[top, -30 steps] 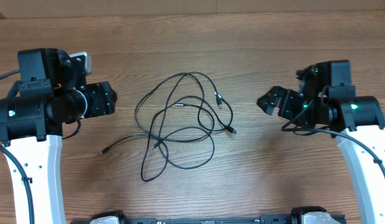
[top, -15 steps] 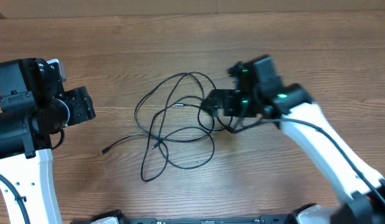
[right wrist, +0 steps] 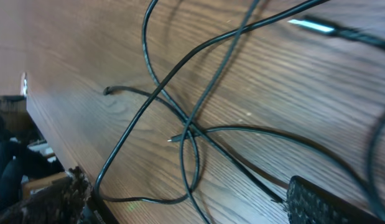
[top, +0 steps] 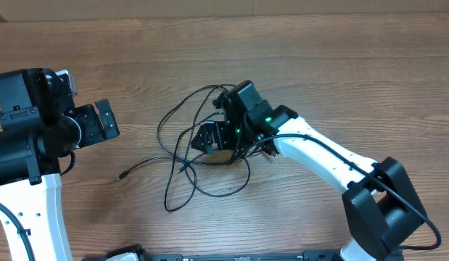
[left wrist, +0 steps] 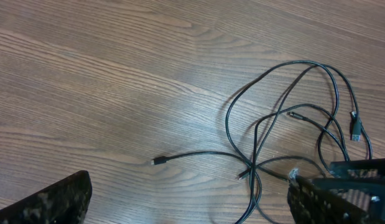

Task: Untangle cables
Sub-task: 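Move the right gripper down onto the cable pile at center, then grasp the cable pile with the right gripper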

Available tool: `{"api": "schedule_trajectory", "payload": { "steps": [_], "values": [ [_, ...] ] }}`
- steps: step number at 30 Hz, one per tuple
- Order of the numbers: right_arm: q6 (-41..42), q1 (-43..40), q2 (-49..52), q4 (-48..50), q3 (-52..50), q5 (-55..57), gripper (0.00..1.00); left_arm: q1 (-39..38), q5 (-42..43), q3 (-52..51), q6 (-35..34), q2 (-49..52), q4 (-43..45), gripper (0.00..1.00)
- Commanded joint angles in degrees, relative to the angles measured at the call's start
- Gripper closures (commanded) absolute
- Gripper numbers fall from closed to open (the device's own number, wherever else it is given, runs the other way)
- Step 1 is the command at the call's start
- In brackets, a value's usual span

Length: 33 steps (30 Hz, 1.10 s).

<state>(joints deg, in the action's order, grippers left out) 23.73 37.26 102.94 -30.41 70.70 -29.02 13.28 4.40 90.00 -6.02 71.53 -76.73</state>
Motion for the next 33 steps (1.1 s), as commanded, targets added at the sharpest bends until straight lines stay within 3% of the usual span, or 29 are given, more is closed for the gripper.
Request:
{"api": "schedule_trajectory", "payload": {
  "steps": [1,16,24,33],
  "values": [
    [0.28,1.62,0.13,1.7,-0.24,-0.66,0.0,0.31,-0.35,0.48,0.02,-0.66,0.11,0.0],
    [1.84,8.15,0.13,2.34,-0.24,-0.59,0.0,0.31,-0.35,0.48,0.02,-0.66,0.11,0.0],
    [2.12,14.45,0.66,3.61,-0.24,6.47,0.0,0.31,-0.37,0.48,0.02,-0.66,0.11,0.0],
    [13.62,14.49,5.11,8.98,-0.24,6.4,0.0,0.31,-0.35,0.48,0.02,-0.66,0.11,0.0]
  ]
}}
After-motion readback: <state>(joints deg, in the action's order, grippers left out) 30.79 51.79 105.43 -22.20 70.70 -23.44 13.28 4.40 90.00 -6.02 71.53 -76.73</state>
